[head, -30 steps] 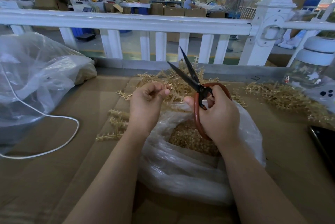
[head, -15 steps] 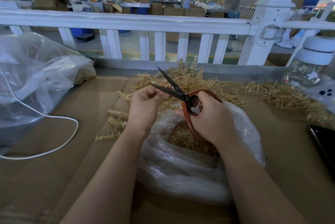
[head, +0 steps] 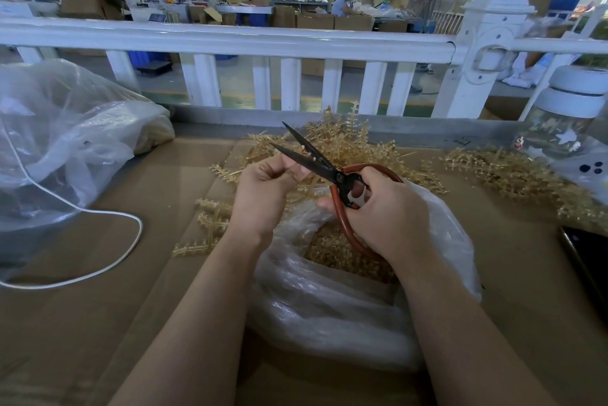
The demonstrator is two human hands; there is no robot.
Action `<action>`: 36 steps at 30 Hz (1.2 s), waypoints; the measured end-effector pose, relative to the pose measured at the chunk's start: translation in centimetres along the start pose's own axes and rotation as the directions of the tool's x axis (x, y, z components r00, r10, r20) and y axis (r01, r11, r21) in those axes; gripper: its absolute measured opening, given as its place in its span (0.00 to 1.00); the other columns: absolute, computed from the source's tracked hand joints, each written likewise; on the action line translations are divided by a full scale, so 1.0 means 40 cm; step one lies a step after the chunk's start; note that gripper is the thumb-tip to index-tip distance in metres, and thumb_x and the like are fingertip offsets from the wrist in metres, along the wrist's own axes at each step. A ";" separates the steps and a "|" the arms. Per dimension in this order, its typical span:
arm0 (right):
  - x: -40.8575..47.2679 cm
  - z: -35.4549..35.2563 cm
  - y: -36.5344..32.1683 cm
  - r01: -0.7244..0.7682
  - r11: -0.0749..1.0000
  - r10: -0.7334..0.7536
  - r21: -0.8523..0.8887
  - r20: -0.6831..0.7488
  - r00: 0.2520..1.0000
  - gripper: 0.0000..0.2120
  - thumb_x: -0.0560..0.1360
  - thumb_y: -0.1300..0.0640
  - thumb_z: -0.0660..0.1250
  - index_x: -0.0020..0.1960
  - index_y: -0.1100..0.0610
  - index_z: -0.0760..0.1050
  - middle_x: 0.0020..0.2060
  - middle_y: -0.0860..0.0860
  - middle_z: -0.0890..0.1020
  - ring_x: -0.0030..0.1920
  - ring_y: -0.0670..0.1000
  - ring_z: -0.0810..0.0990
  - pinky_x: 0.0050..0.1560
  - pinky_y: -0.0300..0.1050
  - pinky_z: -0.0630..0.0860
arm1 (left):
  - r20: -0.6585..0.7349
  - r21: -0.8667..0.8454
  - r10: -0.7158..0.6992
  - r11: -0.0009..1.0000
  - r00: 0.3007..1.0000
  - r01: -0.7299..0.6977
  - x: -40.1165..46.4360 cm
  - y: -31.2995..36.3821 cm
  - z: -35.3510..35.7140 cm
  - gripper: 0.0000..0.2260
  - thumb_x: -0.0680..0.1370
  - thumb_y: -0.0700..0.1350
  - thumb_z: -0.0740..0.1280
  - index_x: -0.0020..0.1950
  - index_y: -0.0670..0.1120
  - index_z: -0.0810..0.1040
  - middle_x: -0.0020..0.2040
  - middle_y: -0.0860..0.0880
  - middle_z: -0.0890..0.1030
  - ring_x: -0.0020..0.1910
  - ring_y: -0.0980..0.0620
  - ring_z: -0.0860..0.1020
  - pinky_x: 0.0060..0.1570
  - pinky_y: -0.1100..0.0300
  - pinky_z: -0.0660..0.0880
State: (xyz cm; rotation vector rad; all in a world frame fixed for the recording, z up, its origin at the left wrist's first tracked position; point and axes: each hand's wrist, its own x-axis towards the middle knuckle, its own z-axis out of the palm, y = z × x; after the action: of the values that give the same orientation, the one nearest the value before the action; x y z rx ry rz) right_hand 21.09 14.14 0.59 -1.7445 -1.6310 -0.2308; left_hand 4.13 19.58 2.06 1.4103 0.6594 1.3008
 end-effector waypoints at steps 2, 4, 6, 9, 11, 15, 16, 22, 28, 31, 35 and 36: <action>-0.001 -0.001 -0.002 0.001 1.000 -0.001 0.004 -0.001 1.000 0.29 0.67 0.23 0.62 0.44 0.49 0.77 0.33 0.42 0.79 0.36 0.44 0.78 0.36 0.43 0.77 | -0.003 -0.015 -0.003 1.000 1.000 0.003 0.001 0.001 -0.001 0.08 0.77 0.37 0.69 0.42 0.48 0.85 0.44 0.51 0.86 0.45 0.57 0.82 0.46 0.70 0.75; -0.001 -0.003 -0.003 -0.001 1.000 0.000 0.004 0.006 1.000 0.29 0.67 0.23 0.62 0.44 0.49 0.77 0.32 0.43 0.79 0.35 0.45 0.78 0.36 0.45 0.78 | -0.007 -0.019 0.002 1.000 1.000 -0.002 0.002 0.001 -0.002 0.10 0.76 0.37 0.70 0.40 0.50 0.86 0.42 0.52 0.86 0.44 0.58 0.81 0.46 0.70 0.75; 0.000 -0.005 -0.005 0.001 1.000 -0.001 -0.007 0.012 1.000 0.29 0.67 0.23 0.62 0.44 0.49 0.77 0.32 0.43 0.79 0.34 0.45 0.78 0.35 0.45 0.78 | -0.008 0.003 0.016 1.000 1.000 -0.016 0.003 -0.001 -0.002 0.11 0.77 0.36 0.69 0.40 0.50 0.86 0.42 0.52 0.85 0.43 0.58 0.81 0.45 0.70 0.75; 0.001 -0.007 -0.007 0.004 1.000 -0.004 -0.023 0.012 1.000 0.30 0.66 0.22 0.60 0.45 0.48 0.77 0.33 0.42 0.79 0.35 0.45 0.77 0.34 0.43 0.77 | -0.039 0.091 0.035 0.995 0.999 -0.032 0.005 -0.008 -0.001 0.09 0.77 0.34 0.68 0.44 0.46 0.85 0.42 0.48 0.85 0.43 0.57 0.80 0.45 0.68 0.75; 0.000 -0.009 -0.007 0.009 1.000 -0.009 -0.023 0.005 1.000 0.30 0.67 0.22 0.60 0.45 0.48 0.77 0.34 0.41 0.79 0.35 0.44 0.76 0.34 0.42 0.76 | -0.045 0.136 0.040 0.990 0.998 -0.034 0.007 -0.012 0.000 0.06 0.77 0.33 0.68 0.46 0.41 0.84 0.45 0.43 0.85 0.43 0.55 0.80 0.46 0.67 0.76; -0.002 -0.007 -0.005 0.026 0.999 -0.027 -0.021 -0.012 1.000 0.29 0.68 0.23 0.62 0.44 0.49 0.77 0.32 0.42 0.79 0.34 0.45 0.77 0.34 0.43 0.77 | -0.040 0.151 0.054 0.987 0.998 -0.047 0.006 -0.011 0.002 0.04 0.77 0.33 0.67 0.47 0.37 0.82 0.44 0.43 0.84 0.43 0.56 0.79 0.46 0.67 0.76; -0.003 -0.005 -0.004 0.030 0.999 -0.030 -0.017 -0.019 0.999 0.28 0.68 0.24 0.63 0.43 0.49 0.78 0.32 0.42 0.79 0.34 0.45 0.77 0.33 0.43 0.77 | -0.037 0.147 0.055 0.988 0.998 -0.049 0.006 -0.010 0.003 0.04 0.77 0.32 0.67 0.46 0.37 0.82 0.42 0.46 0.84 0.42 0.57 0.80 0.45 0.68 0.76; -0.004 0.000 0.001 0.029 0.999 -0.030 -0.016 -0.046 0.999 0.26 0.69 0.25 0.66 0.42 0.49 0.79 0.30 0.42 0.78 0.32 0.44 0.76 0.33 0.42 0.76 | -0.013 0.120 0.062 0.991 0.998 -0.060 0.001 -0.004 0.009 0.07 0.78 0.32 0.66 0.44 0.41 0.82 0.38 0.53 0.83 0.39 0.61 0.79 0.42 0.71 0.74; -0.003 0.001 0.005 0.006 1.000 -0.005 0.018 -0.030 1.000 0.27 0.67 0.22 0.64 0.42 0.47 0.78 0.29 0.41 0.77 0.31 0.41 0.75 0.30 0.35 0.71 | -0.009 0.191 0.116 0.975 0.993 -0.112 -0.001 -0.005 0.012 0.05 0.80 0.35 0.64 0.47 0.36 0.78 0.37 0.53 0.80 0.41 0.57 0.78 0.46 0.66 0.73; -0.004 -0.002 0.003 0.009 1.000 -0.008 0.030 -0.032 0.999 0.27 0.67 0.22 0.63 0.40 0.47 0.76 0.27 0.41 0.75 0.30 0.39 0.73 0.29 0.32 0.66 | -0.026 0.216 0.183 0.961 0.983 -0.173 -0.001 -0.002 0.011 0.06 0.82 0.37 0.62 0.50 0.39 0.78 0.39 0.49 0.81 0.43 0.52 0.79 0.49 0.59 0.74; -0.005 -0.003 0.001 0.016 0.998 -0.015 0.053 -0.030 0.999 0.26 0.67 0.22 0.63 0.42 0.45 0.76 0.29 0.40 0.76 0.31 0.39 0.73 0.30 0.34 0.69 | -0.026 0.256 0.213 0.946 0.977 -0.199 0.000 -0.007 0.007 0.06 0.82 0.36 0.62 0.50 0.42 0.78 0.37 0.53 0.80 0.42 0.52 0.79 0.50 0.55 0.74; -0.004 -0.002 0.001 0.015 0.998 -0.014 0.054 -0.026 1.000 0.27 0.67 0.22 0.62 0.44 0.45 0.77 0.30 0.40 0.77 0.31 0.40 0.74 0.30 0.36 0.71 | -0.028 0.259 0.201 0.948 0.979 -0.187 0.000 -0.009 0.007 0.07 0.82 0.37 0.62 0.50 0.43 0.79 0.37 0.53 0.81 0.42 0.53 0.80 0.50 0.55 0.74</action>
State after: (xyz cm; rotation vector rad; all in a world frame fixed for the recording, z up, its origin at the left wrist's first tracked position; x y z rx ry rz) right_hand 21.14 13.95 0.54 -1.6834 -1.6174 -0.2131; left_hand 4.49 19.60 1.79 1.6887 0.7609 1.4519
